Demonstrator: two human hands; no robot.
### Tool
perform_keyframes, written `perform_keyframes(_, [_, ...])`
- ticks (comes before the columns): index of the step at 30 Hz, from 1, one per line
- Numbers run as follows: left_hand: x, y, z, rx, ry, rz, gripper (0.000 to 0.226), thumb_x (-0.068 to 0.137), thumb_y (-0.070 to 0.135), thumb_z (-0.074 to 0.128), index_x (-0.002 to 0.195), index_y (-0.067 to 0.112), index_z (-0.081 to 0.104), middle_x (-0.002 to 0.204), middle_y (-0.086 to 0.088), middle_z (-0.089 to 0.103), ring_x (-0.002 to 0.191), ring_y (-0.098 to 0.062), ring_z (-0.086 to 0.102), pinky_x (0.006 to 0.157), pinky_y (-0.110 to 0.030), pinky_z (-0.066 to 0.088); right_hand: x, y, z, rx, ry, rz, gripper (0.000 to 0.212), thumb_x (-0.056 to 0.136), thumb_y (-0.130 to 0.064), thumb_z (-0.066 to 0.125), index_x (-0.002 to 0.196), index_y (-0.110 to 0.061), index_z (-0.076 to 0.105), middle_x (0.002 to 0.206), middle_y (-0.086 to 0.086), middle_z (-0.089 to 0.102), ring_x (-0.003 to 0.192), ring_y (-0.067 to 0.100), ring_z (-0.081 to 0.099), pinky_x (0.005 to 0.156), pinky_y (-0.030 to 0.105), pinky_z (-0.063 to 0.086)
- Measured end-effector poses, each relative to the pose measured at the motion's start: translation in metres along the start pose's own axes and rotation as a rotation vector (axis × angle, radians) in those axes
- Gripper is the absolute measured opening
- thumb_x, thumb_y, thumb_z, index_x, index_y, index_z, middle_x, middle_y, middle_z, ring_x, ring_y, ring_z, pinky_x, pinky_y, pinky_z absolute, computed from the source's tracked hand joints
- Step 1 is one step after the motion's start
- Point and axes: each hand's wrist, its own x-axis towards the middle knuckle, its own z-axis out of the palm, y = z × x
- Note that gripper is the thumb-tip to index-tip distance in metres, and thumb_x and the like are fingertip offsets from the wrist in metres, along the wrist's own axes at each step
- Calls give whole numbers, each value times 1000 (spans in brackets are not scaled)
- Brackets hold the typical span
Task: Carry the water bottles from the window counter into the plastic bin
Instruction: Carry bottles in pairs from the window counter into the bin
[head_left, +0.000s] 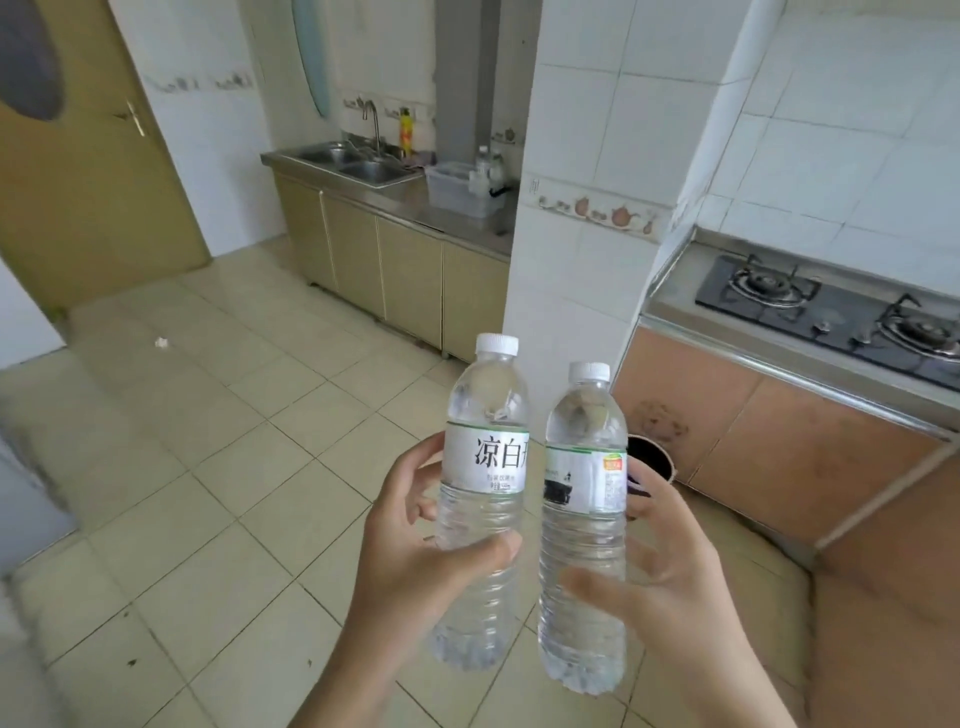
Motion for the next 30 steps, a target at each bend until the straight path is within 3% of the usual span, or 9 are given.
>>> perform_keyframes(6, [103,-2,-32,-3,24,11,84,42,27,87,114,58,56,115,14,71,111,-22,61,89,-45,56,102,-7,53,50,-10,38,99,41,-21,90,125,-54,48,114,-9,65,101,15,68,88,50,54])
perform_keyframes(8, [135,-4,-40,-11,43,17,84,41,27,87,114,56,57,114,12,71,110,-23,61,85,-41,57,137,-7,67,55,-30,47,100,43,-16,90,126,-53,48,115,-4,64,98,14,69,84,51,55])
perform_keyframes(12, [205,-11,-50,-4,105,20,84,42,23,88,114,55,58,114,12,71,109,-25,61,91,-49,54,214,-2,95,50,-83,43,101,52,3,90,124,-53,48,114,-3,64,95,13,70,81,46,57])
perform_keyframes(17, [303,-21,-52,17,189,37,83,43,21,87,110,59,57,115,13,70,104,-23,63,84,-37,56,324,8,127,51,-158,24,99,54,3,89,124,-53,48,114,-5,63,93,13,70,78,45,58])
perform_keyframes(19, [345,-24,-51,18,223,34,83,43,20,87,109,60,57,115,14,70,102,-22,63,77,-27,53,370,10,139,52,-194,17,98,55,3,88,123,-54,48,114,-6,63,92,9,69,80,42,57])
perform_keyframes(25, [465,-21,-53,27,287,25,84,41,25,86,108,63,55,114,17,70,98,-17,63,74,-21,49,501,6,172,27,-256,-11,97,52,2,90,116,-59,50,112,-4,62,99,13,66,91,45,52])
perform_keyframes(30, [556,-22,-61,33,302,7,87,42,21,88,109,65,54,113,18,71,101,-18,62,80,-33,53,594,4,199,33,-289,-10,94,53,6,88,114,-55,50,110,-2,62,92,10,67,81,30,53])
